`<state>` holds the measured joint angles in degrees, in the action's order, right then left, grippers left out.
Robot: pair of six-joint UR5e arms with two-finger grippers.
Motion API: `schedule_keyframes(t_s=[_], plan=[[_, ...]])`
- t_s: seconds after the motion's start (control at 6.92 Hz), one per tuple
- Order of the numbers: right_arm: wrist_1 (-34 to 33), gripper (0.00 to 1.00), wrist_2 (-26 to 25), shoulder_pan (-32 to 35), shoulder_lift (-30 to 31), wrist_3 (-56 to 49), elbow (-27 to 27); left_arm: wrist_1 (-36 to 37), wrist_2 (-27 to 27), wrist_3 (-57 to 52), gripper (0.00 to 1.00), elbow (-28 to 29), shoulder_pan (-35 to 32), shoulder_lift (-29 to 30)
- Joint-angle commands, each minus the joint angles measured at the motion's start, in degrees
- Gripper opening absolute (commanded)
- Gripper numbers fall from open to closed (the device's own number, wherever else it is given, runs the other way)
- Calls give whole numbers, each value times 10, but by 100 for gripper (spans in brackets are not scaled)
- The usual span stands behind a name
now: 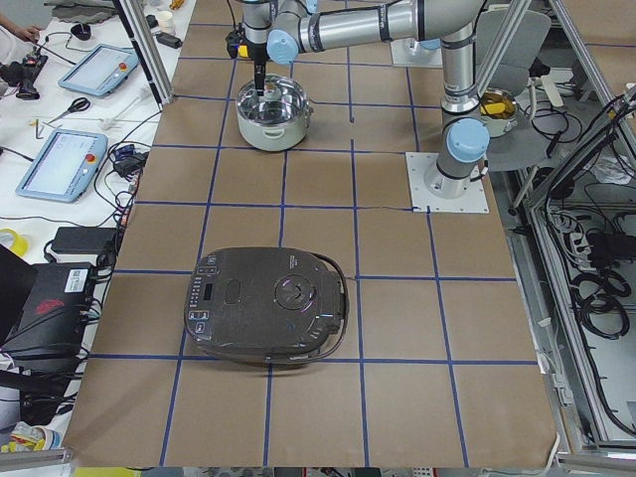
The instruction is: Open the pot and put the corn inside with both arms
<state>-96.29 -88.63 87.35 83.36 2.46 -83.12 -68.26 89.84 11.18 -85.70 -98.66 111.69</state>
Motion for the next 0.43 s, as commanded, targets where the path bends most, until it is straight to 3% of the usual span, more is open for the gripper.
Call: schedule_keyframes(t_s=[0.0, 0.29], plan=[[-68, 100, -1, -1, -76, -2, 15, 29, -2, -3, 90, -17, -1, 1], [-139, 100, -17, 0, -174, -32, 25, 30, -3, -3, 77, -17, -1, -3]])
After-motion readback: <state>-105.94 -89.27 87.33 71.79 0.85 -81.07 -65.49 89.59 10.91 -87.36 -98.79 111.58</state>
